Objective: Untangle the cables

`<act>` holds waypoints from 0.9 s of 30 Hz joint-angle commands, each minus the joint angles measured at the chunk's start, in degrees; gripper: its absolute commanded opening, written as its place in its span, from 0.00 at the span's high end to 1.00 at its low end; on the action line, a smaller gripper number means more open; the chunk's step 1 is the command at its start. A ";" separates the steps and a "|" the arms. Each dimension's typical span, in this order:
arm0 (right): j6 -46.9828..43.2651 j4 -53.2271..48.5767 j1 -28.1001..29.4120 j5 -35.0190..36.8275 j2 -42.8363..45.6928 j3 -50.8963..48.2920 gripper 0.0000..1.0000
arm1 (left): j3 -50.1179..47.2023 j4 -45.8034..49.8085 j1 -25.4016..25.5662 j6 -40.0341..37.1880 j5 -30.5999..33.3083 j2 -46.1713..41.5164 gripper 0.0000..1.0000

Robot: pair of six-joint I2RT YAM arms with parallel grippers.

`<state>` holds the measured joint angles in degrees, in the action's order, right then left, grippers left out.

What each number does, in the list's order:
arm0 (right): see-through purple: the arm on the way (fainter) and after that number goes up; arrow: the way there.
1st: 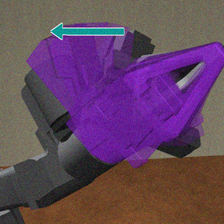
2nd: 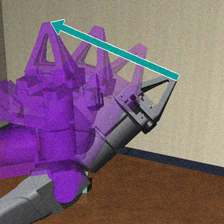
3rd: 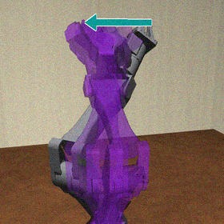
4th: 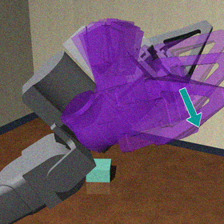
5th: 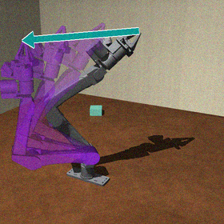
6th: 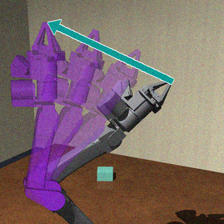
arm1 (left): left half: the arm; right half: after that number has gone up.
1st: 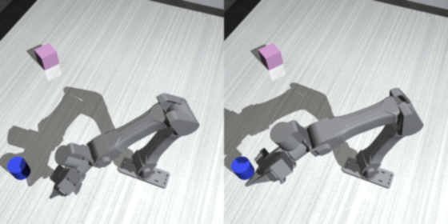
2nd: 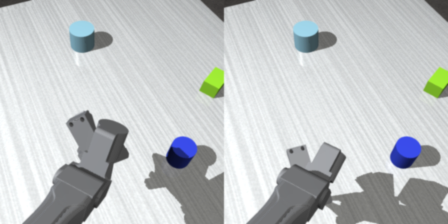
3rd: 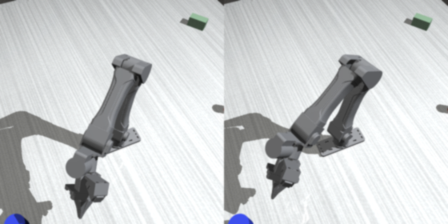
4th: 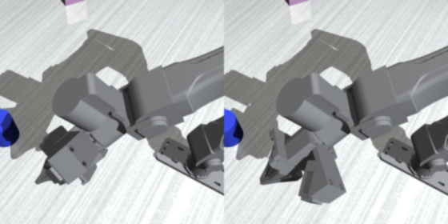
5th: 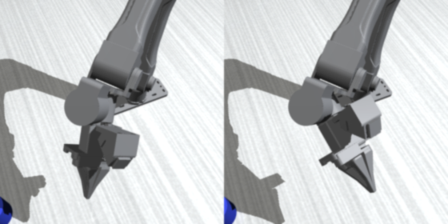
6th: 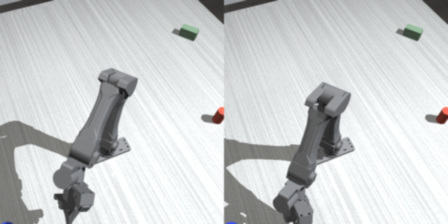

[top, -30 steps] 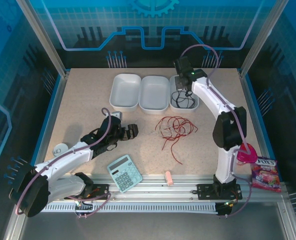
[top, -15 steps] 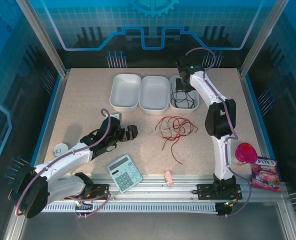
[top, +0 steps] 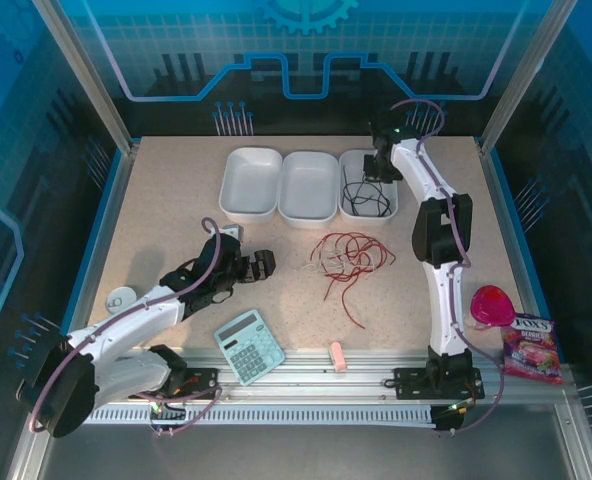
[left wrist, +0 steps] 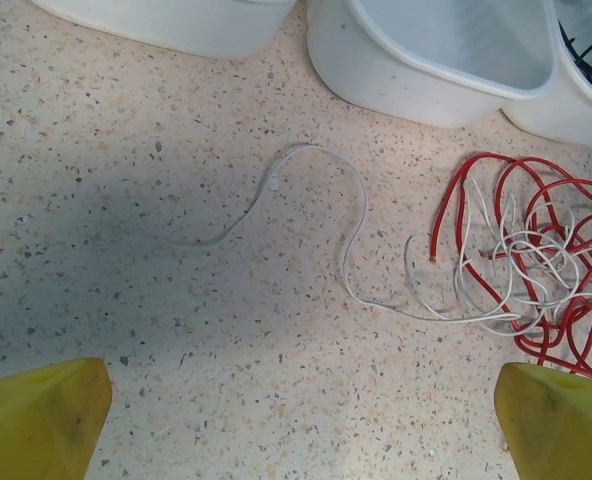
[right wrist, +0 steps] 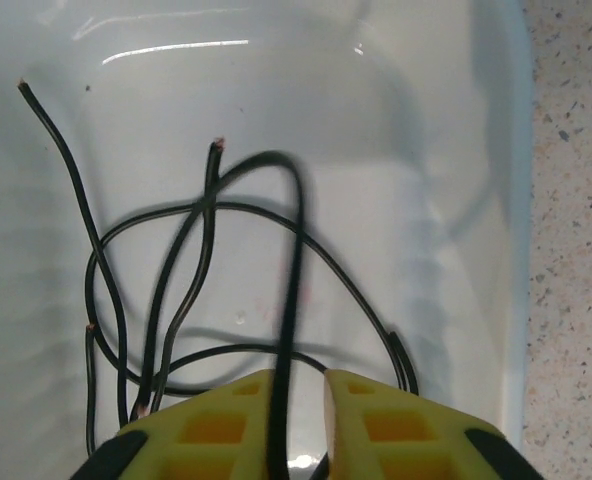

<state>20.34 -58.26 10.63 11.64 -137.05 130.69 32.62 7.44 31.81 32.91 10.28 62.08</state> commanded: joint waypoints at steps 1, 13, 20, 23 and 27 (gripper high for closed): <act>-0.47 -2.25 -1.14 -1.43 -1.38 4.15 0.71 | -0.45 0.49 -0.32 -0.65 0.17 -1.24 0.01; -1.35 -2.28 -1.32 -1.32 6.61 1.04 0.39 | 0.04 0.33 -0.36 -0.78 0.08 -1.84 0.01; -0.85 3.00 0.44 -1.59 18.46 -12.17 0.23 | 0.33 -0.39 -0.35 -0.72 -0.30 -1.32 0.01; 0.28 6.56 1.87 0.06 25.57 -20.99 0.07 | 0.56 -0.90 -0.28 -0.68 -0.29 -1.20 0.01; 2.55 10.02 3.47 1.91 34.34 -31.66 0.00 | 1.42 -1.11 -0.42 -0.82 -0.52 -0.28 0.01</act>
<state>20.80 -51.46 12.80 11.75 -107.00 104.01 32.64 7.20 31.81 32.91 10.26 61.32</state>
